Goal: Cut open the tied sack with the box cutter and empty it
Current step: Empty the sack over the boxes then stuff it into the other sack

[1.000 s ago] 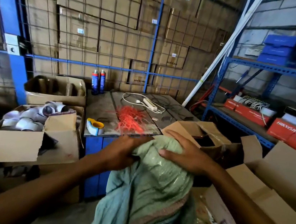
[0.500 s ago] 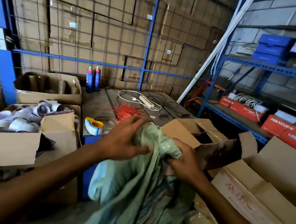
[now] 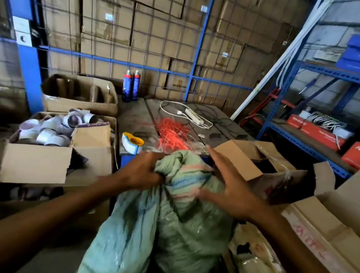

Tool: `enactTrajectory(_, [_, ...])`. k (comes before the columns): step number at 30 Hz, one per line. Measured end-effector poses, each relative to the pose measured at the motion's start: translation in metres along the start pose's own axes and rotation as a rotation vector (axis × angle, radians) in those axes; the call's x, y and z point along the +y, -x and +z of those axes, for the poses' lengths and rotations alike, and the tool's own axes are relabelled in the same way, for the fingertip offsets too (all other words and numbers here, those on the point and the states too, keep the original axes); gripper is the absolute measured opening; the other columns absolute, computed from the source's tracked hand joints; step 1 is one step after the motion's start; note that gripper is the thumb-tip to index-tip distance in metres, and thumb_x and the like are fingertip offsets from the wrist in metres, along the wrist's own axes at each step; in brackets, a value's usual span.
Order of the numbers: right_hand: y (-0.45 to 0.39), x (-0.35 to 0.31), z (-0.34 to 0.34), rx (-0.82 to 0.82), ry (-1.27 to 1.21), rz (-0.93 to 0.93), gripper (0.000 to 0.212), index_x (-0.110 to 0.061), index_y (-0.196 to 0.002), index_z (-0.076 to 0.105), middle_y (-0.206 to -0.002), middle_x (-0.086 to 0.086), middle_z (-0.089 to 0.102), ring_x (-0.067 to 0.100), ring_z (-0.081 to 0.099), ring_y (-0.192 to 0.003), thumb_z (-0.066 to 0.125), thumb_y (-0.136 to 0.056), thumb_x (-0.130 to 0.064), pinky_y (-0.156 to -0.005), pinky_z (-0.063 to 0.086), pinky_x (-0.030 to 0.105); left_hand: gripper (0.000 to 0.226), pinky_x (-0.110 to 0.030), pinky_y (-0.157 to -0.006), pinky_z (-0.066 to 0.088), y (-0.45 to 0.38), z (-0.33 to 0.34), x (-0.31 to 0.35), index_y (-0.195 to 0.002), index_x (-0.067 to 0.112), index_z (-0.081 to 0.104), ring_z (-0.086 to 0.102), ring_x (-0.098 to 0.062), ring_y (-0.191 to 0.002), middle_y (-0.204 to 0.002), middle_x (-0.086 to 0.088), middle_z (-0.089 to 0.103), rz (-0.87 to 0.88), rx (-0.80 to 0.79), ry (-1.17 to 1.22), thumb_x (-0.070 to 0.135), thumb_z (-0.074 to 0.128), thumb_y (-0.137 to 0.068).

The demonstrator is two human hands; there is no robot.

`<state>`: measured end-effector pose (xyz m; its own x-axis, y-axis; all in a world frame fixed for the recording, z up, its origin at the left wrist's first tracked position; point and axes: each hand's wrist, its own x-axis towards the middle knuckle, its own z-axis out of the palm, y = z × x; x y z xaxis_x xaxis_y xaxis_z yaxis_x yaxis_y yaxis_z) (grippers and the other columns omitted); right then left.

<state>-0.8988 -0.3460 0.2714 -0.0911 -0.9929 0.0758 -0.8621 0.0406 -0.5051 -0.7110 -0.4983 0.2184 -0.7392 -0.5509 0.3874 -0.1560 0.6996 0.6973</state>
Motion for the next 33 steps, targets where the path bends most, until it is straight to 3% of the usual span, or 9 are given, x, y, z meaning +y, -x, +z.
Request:
enactTrajectory(3, [0.018,-0.031,0.025,-0.144,0.429,-0.179,0.13,-0.046,-0.136,-0.03,-0.155,0.001,-0.026,0.022,-0.02,-0.143,0.067,-0.054,-0.074,-0.115,-0.005,0.048,0.017,-0.029,-0.065,0.048,-0.007,-0.022,0.012,-0.065,0.008,0.071,0.061,-0.02,-0.069,-0.064,-0.003,0.067,-0.258,-0.031,0.427,0.006,0.065,-0.049])
enactTrajectory(6, [0.008,-0.037,0.058,0.18,0.504,-0.286,0.108,-0.03,-0.146,0.006,-0.144,0.025,0.037,0.041,0.046,-0.125,0.076,-0.064,-0.035,-0.091,0.047,0.043,0.019,-0.024,-0.067,0.05,0.0,-0.032,0.015,-0.054,0.017,0.072,0.063,-0.014,-0.065,-0.061,0.003,0.069,-0.347,-0.079,0.522,0.003,0.062,-0.049])
enactTrajectory(8, [-0.006,-0.037,0.062,0.292,0.437,-0.326,0.084,-0.021,-0.138,0.033,-0.114,0.02,0.061,0.04,0.064,-0.085,0.063,-0.061,-0.009,-0.059,0.049,0.034,0.023,-0.026,-0.074,0.05,0.011,-0.031,0.01,-0.071,0.02,0.073,0.064,-0.014,-0.075,-0.072,0.003,0.071,-0.348,-0.107,0.467,0.01,0.068,-0.051])
enactTrajectory(13, [-0.038,-0.034,0.077,0.232,0.268,-0.247,0.048,-0.025,-0.123,0.05,-0.099,0.011,0.066,0.035,0.061,-0.086,0.053,-0.077,-0.012,-0.061,0.042,0.036,0.1,-0.045,-0.111,0.033,0.048,-0.048,0.006,-0.144,0.027,0.03,0.041,-0.02,-0.133,-0.147,-0.005,0.042,-0.131,0.01,-0.136,0.064,0.072,-0.061])
enactTrajectory(17, [-0.079,-0.04,0.075,0.033,-0.375,-0.107,0.037,-0.017,-0.11,0.064,-0.098,0.002,0.072,0.019,0.068,-0.089,0.065,-0.076,0.0,-0.073,0.053,0.032,0.137,-0.051,-0.117,0.004,0.092,-0.036,0.007,-0.135,0.044,-0.037,-0.008,-0.025,-0.146,-0.159,-0.007,-0.008,-0.124,-0.202,-0.731,0.072,0.071,-0.055])
enactTrajectory(20, [-0.094,-0.047,0.082,-0.263,-0.733,0.052,0.038,-0.008,-0.114,0.064,-0.103,0.014,0.071,0.027,0.069,-0.091,0.06,-0.08,0.008,-0.083,0.056,0.041,0.128,-0.045,-0.093,0.046,0.105,-0.035,-0.016,-0.148,0.027,-0.01,0.046,-0.038,-0.124,-0.137,-0.022,0.045,-0.014,0.076,-0.859,0.054,0.078,-0.059])
enactTrajectory(24, [-0.113,-0.062,0.093,-0.404,-0.755,0.069,0.035,-0.004,-0.117,0.061,-0.091,0.006,0.072,0.014,0.068,-0.073,0.06,-0.083,0.003,-0.07,0.056,0.029,0.096,-0.033,-0.051,0.05,0.102,-0.06,-0.02,-0.136,0.02,0.033,0.064,-0.036,-0.071,-0.087,-0.018,0.066,-0.017,0.15,-0.875,0.032,0.079,-0.053])
enactTrajectory(29, [-0.126,-0.083,0.07,-0.431,-0.325,-0.451,0.107,-0.044,-0.145,0.005,-0.158,-0.006,0.013,0.009,0.018,-0.144,0.076,-0.065,-0.05,-0.115,0.023,0.03,0.049,-0.044,-0.075,0.054,0.115,-0.115,-0.033,-0.117,0.025,0.057,0.067,-0.026,-0.095,-0.104,-0.01,0.071,-0.169,0.305,-0.445,0.022,0.066,-0.069])
enactTrajectory(33, [-0.127,-0.109,0.087,-0.297,0.243,-0.934,0.13,-0.047,-0.139,-0.024,-0.157,0.009,-0.022,0.026,-0.007,-0.146,0.077,-0.057,-0.059,-0.119,0.015,0.035,0.027,-0.041,-0.077,0.056,0.124,-0.139,-0.014,-0.1,-0.01,0.063,0.065,-0.018,-0.086,-0.097,-0.019,0.07,-0.242,0.323,0.0,-0.003,0.071,-0.075])
